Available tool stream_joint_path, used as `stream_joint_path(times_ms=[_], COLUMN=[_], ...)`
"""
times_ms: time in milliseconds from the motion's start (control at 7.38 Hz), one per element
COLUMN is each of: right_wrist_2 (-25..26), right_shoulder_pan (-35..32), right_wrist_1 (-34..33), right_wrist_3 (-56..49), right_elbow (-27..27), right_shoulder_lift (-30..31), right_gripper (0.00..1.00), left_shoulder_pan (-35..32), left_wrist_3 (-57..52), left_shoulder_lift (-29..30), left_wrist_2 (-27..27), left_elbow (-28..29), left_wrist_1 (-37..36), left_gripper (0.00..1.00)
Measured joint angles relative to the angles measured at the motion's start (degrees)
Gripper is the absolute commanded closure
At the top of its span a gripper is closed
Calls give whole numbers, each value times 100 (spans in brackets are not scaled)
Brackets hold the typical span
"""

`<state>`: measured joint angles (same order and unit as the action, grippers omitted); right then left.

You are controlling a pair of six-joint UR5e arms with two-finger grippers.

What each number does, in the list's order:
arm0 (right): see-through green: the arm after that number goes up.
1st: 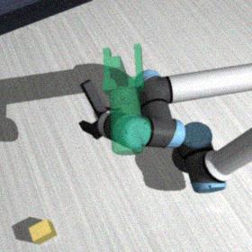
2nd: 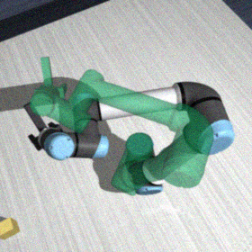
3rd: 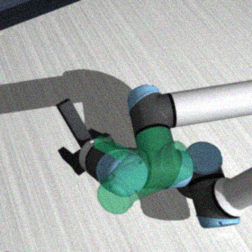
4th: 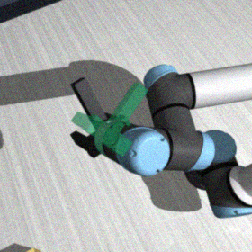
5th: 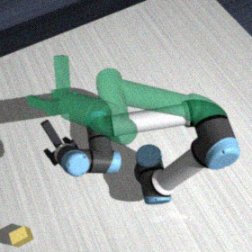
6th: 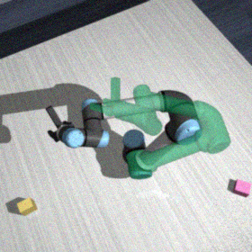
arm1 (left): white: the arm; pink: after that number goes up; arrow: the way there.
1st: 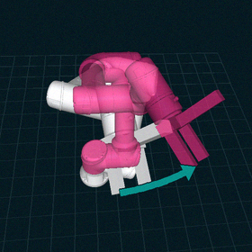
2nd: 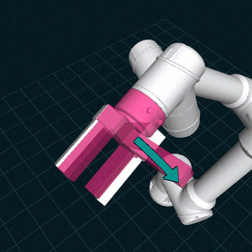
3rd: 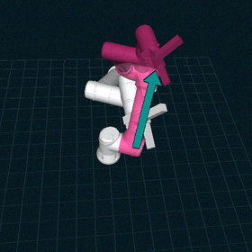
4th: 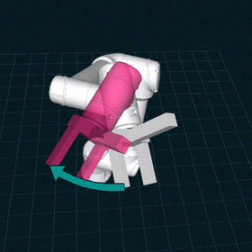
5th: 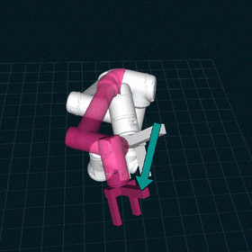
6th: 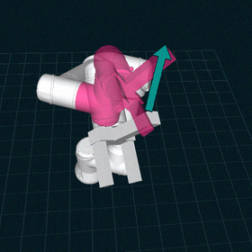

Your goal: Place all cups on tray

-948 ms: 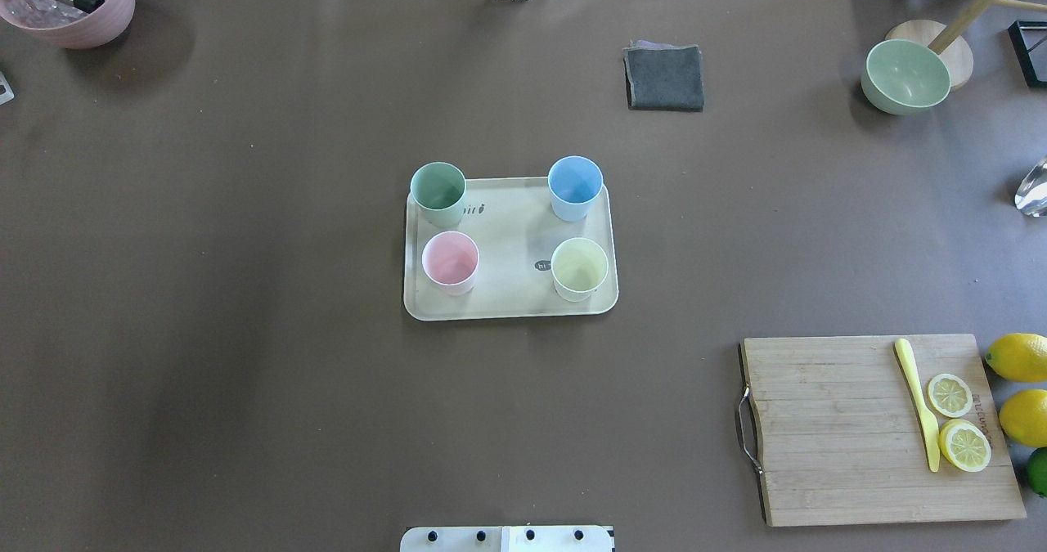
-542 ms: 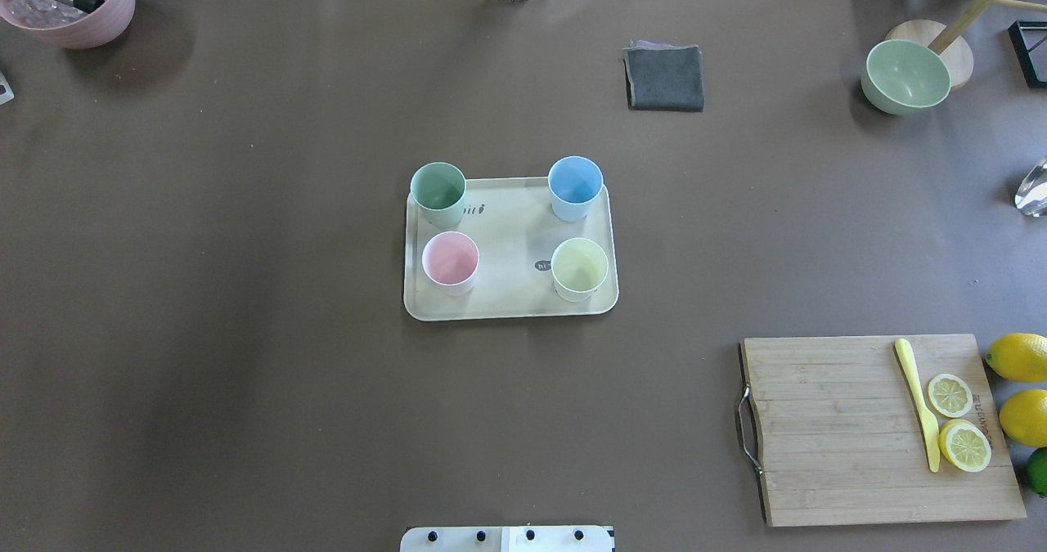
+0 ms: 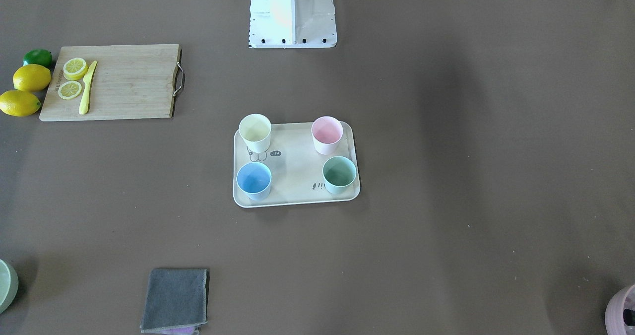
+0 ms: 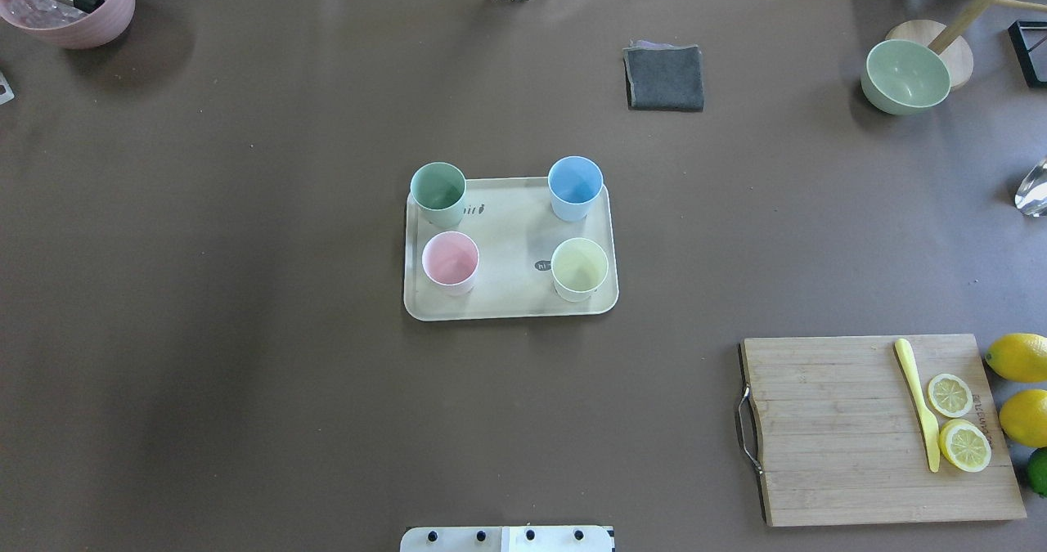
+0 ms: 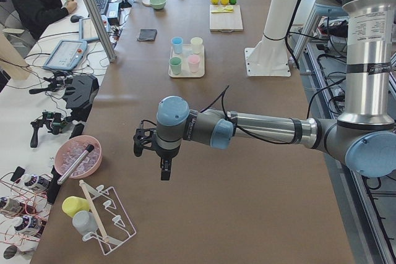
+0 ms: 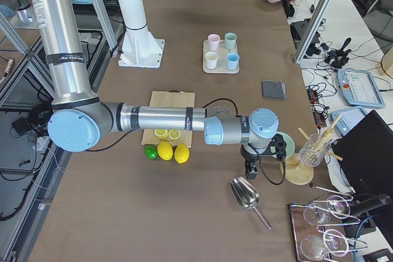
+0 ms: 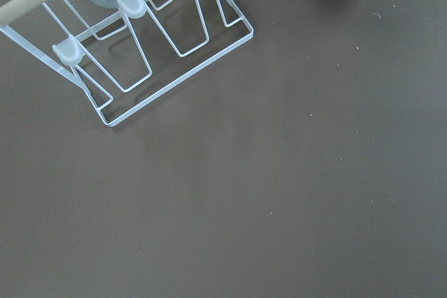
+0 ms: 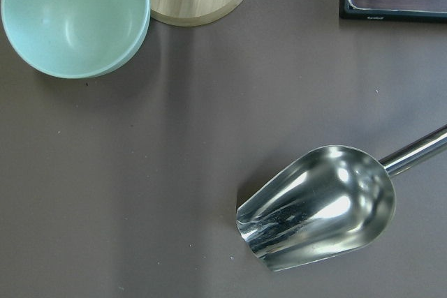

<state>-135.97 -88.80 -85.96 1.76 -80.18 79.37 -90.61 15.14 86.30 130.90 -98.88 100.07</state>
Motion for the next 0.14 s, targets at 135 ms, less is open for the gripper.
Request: stream_joint_path(times_ms=[135], right_wrist_2=[-2], right_shoulder_pan=[-3], right_wrist_1=[0], right_wrist_3=[0], right_elbow=[-2], right_shoulder_lift=[-1], right_gripper=[0], left_shoulder_pan=[0], left_wrist_3=[3], left_shoulder_lift=[0], left_wrist_2=[-2], left_elbow=[0], left_wrist_1=[-1], left_gripper=[2])
